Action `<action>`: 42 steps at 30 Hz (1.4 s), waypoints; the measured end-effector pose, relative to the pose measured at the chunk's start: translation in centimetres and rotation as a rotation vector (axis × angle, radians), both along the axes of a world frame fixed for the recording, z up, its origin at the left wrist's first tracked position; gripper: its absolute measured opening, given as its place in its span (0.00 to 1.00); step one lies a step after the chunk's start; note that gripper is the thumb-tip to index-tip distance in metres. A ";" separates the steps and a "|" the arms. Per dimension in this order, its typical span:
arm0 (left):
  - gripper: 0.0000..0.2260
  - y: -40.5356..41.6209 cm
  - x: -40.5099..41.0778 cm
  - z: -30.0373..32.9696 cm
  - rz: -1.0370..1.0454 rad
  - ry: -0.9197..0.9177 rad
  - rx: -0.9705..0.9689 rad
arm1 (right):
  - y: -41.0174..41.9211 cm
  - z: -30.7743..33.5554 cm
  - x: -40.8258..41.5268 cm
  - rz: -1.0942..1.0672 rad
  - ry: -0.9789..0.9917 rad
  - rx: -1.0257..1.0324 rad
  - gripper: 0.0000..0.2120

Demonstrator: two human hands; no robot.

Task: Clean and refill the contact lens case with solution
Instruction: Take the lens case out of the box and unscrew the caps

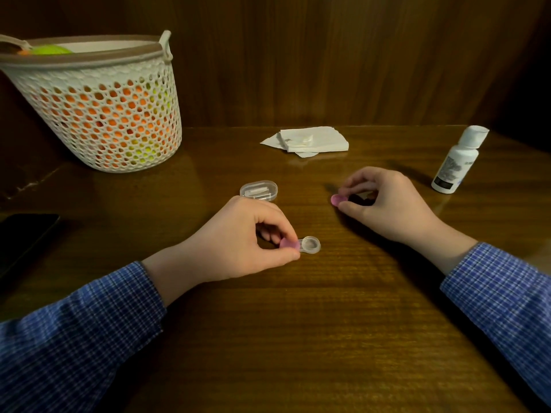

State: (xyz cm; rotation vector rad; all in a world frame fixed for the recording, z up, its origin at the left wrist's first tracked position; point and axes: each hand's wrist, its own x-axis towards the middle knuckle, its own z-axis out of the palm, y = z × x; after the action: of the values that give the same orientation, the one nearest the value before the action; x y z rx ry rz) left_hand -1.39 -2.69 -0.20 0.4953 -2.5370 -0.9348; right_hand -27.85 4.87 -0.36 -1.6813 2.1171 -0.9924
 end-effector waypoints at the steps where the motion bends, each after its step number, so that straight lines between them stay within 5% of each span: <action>1: 0.07 0.0 0.0 0.0 0.003 -0.002 -0.003 | 0.1 0.0 0.1 -0.006 0.024 -0.006 0.13; 6: 0.11 0.2 0.1 0.0 0.019 -0.004 0.004 | 1.5 1.1 1.5 0.145 -0.046 -0.228 0.17; 11: 0.19 0.5 0.3 0.2 0.018 0.005 -0.013 | 2.6 1.1 3.0 0.490 -0.046 0.079 0.33; 42: 0.17 0.7 -0.1 0.0 0.096 0.010 0.014 | 2.9 1.0 4.6 0.435 -0.034 0.013 0.26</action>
State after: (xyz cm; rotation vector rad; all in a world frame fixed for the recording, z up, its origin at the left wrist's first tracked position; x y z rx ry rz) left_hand -1.53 -2.03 -0.15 0.6089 -2.4757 -0.9180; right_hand -23.30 7.78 0.62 -1.9828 1.6249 -0.8596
